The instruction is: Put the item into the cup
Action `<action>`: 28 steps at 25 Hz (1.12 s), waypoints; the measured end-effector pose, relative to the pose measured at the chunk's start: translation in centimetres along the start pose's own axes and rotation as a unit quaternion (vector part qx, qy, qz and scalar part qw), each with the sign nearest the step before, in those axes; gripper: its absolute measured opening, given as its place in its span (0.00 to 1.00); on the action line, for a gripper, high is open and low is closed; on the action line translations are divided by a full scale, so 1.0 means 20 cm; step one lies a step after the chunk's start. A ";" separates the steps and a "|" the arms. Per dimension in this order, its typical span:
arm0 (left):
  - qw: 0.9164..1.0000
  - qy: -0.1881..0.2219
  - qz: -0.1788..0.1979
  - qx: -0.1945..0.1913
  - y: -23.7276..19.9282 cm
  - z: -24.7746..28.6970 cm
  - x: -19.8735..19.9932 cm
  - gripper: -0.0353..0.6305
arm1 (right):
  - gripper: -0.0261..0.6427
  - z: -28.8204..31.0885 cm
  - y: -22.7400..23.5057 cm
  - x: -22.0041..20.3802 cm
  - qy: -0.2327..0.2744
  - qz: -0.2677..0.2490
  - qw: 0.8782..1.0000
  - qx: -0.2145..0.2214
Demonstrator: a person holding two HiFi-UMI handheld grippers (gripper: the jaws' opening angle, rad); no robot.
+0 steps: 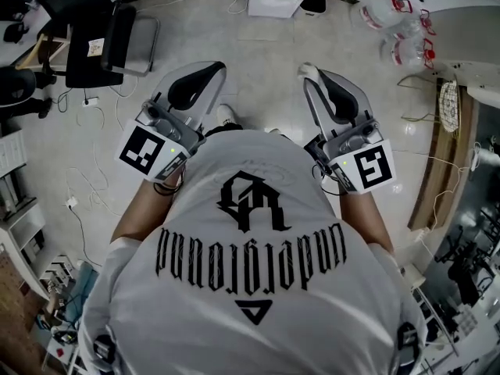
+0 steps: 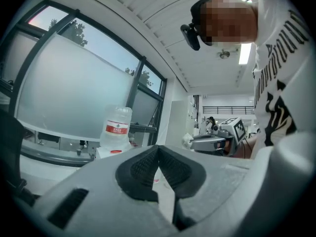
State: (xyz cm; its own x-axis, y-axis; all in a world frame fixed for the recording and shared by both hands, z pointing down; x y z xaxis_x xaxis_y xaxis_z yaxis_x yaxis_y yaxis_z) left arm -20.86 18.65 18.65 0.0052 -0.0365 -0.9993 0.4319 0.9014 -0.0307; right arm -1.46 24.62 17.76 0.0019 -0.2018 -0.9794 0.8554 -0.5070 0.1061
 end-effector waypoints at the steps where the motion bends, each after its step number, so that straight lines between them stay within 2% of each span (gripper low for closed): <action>1: 1.000 0.001 0.000 -0.002 -0.04 -0.02 0.00 0.07 | 0.14 0.04 -0.01 0.01 0.001 0.002 1.000 -0.004; 8: 1.000 0.000 -0.005 -0.018 -0.24 -0.08 -0.02 0.07 | 0.14 0.21 -0.07 0.04 -0.005 0.010 1.000 -0.030; 14: 1.000 -0.003 -0.002 -0.021 -0.30 -0.07 -0.03 0.07 | 0.14 0.25 -0.05 0.05 -0.008 0.011 0.999 -0.037; 17: 1.000 -0.007 -0.002 -0.020 -0.30 -0.04 -0.04 0.07 | 0.14 0.27 -0.01 0.05 0.002 0.019 0.999 -0.030; 28: 0.999 -0.033 -0.007 0.013 -0.38 0.12 -0.08 0.07 | 0.14 0.43 0.24 0.03 -0.012 0.016 1.000 0.007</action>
State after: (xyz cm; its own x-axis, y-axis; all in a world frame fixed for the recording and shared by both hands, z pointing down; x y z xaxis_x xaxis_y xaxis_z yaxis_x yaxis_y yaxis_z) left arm -22.09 10.78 20.61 0.0583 -0.0777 -0.9953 0.4556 0.8892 -0.0427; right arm -1.70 14.86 19.21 0.0162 -0.2369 -0.9714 0.8474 -0.5124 0.1391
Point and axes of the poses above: the fingertips, and each gripper's own axes: z forward along the fingers, y to its right, x out of its top, the point moved 5 cm from there along -z, backward along the fingers, and after that the axes turned 8 degrees about z, right-handed, at the moved point
